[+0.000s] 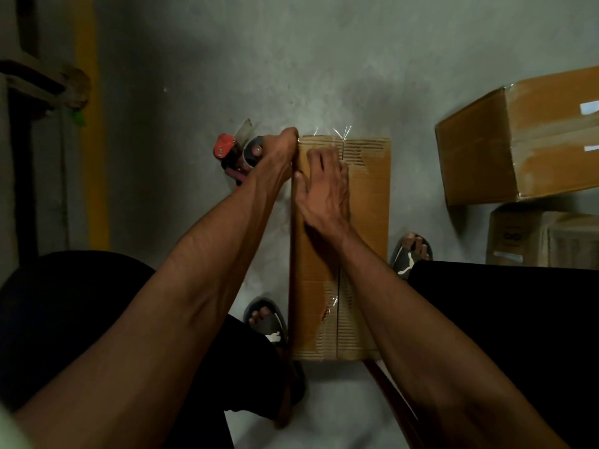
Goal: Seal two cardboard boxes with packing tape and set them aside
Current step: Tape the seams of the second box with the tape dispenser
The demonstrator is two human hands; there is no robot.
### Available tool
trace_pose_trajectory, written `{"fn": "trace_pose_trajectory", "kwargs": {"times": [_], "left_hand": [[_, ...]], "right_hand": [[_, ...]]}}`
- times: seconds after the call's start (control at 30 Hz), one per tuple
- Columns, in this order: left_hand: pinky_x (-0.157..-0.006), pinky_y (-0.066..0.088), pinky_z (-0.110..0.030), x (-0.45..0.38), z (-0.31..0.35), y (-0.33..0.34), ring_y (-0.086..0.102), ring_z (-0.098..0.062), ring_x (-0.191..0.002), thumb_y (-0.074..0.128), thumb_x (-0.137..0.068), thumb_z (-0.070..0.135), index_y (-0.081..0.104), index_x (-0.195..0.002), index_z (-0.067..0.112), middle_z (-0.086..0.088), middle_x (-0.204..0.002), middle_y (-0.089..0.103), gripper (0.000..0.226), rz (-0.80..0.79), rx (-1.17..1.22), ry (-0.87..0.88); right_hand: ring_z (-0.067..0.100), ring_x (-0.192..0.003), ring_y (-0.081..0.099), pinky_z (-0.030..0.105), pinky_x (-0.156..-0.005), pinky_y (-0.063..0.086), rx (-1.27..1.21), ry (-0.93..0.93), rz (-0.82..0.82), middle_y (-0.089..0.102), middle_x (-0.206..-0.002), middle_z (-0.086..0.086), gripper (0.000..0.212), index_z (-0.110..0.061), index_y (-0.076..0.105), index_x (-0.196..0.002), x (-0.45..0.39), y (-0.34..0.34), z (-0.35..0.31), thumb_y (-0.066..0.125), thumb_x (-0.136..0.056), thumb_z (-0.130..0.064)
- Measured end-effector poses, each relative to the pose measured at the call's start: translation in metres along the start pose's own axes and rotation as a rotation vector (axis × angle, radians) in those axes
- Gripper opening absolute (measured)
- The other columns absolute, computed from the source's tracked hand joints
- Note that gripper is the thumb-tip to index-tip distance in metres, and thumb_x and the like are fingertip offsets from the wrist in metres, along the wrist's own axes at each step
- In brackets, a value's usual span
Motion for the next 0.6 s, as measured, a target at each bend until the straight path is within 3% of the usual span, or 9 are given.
{"fn": "trace_pose_trajectory", "kwargs": {"times": [0.13,0.17,0.2,0.27,0.33,0.4,0.47,0.53,0.6], "left_hand": [[-0.052,0.055,-0.028,-0.013,0.000,0.002,0.061,-0.021,-0.065,0.060,-0.085,0.016,0.066,-0.117,0.000,-0.009,-0.081,0.062,0.036,-0.048,0.024,-0.094],[-0.055,0.055,-0.029,-0.019,-0.002,0.002,0.064,-0.022,-0.072,0.061,-0.088,0.017,0.064,-0.121,0.000,-0.009,-0.089,0.065,0.037,-0.009,0.007,-0.062],[-0.066,0.058,-0.032,-0.018,-0.001,0.000,0.065,-0.024,-0.083,0.061,-0.092,0.021,0.063,-0.120,0.002,-0.009,-0.099,0.067,0.034,0.065,-0.048,0.024],[-0.086,0.053,-0.033,-0.005,0.005,-0.003,0.062,-0.020,-0.094,0.057,-0.099,0.031,0.062,-0.109,0.008,-0.005,-0.104,0.065,0.025,0.207,-0.205,0.393],[-0.083,0.044,-0.028,0.017,0.007,0.002,0.056,-0.016,-0.091,0.050,-0.103,0.034,0.062,-0.096,0.010,-0.003,-0.097,0.062,0.027,0.167,-0.339,0.807],[-0.077,0.042,-0.032,0.028,0.004,0.008,0.054,-0.016,-0.083,0.045,-0.105,0.034,0.064,-0.088,0.008,-0.005,-0.087,0.062,0.036,-0.001,-0.476,1.021],[-0.070,0.043,-0.037,0.023,0.006,0.008,0.054,-0.017,-0.069,0.039,-0.107,0.043,0.060,-0.077,0.011,-0.002,-0.072,0.060,0.048,-0.155,-0.578,0.990],[-0.068,0.045,-0.039,0.018,0.010,0.004,0.055,-0.016,-0.065,0.032,-0.107,0.051,0.056,-0.074,0.014,0.002,-0.066,0.057,0.056,-0.240,-0.709,0.956],[-0.070,0.049,-0.042,0.015,0.015,0.004,0.061,-0.024,-0.072,0.024,-0.107,0.054,0.057,-0.077,0.013,-0.005,-0.074,0.063,0.060,-0.232,-0.871,0.988]], "right_hand": [[0.027,-0.157,0.009,0.047,-0.126,0.012,0.081,0.001,-0.030,0.023,-0.166,0.008,0.060,-0.015,0.028,-0.158,-0.026,-0.004,0.012,0.035,-0.105,-0.043],[0.028,-0.157,0.009,0.046,-0.126,0.010,0.096,0.001,-0.054,0.023,-0.167,0.007,0.059,-0.015,0.028,-0.159,-0.031,-0.006,0.014,0.034,-0.106,-0.041],[0.029,-0.156,0.011,0.047,-0.125,0.010,0.123,0.000,-0.072,0.028,-0.165,0.007,0.057,-0.014,0.030,-0.158,-0.035,-0.008,0.015,0.033,-0.107,-0.040],[0.029,-0.155,0.017,0.053,-0.124,0.011,0.201,-0.003,-0.100,0.039,-0.159,0.006,0.052,-0.015,0.038,-0.153,-0.044,-0.010,0.014,0.032,-0.107,-0.038],[0.029,-0.149,0.032,0.059,-0.122,0.011,0.260,0.003,-0.131,0.052,-0.147,0.006,0.046,-0.017,0.050,-0.142,-0.055,-0.012,0.014,0.033,-0.105,-0.038],[0.028,-0.129,0.054,0.059,-0.121,0.017,0.286,-0.037,-0.159,0.064,-0.128,0.005,0.041,-0.018,0.060,-0.127,-0.066,-0.019,0.018,0.034,-0.104,-0.040],[0.029,-0.114,0.062,0.052,-0.116,0.029,0.258,-0.092,-0.246,0.068,-0.118,0.008,0.045,-0.018,0.064,-0.121,-0.077,-0.029,0.025,0.030,-0.106,-0.042],[0.033,-0.116,0.061,0.047,-0.107,0.036,0.233,-0.074,-0.378,0.068,-0.123,0.013,0.054,-0.018,0.066,-0.123,-0.090,-0.040,0.039,0.026,-0.107,-0.049],[0.036,-0.125,0.057,0.051,-0.106,0.036,0.253,0.050,-0.469,0.061,-0.135,0.017,0.070,-0.017,0.062,-0.132,-0.100,-0.050,0.064,0.017,-0.104,-0.063]]}}
Point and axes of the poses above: each hand's wrist, its own x-axis away from the middle knuckle, its own y-axis out of the palm, z = x × y, the point moved 4 cm from there along -x, towards the middle knuckle
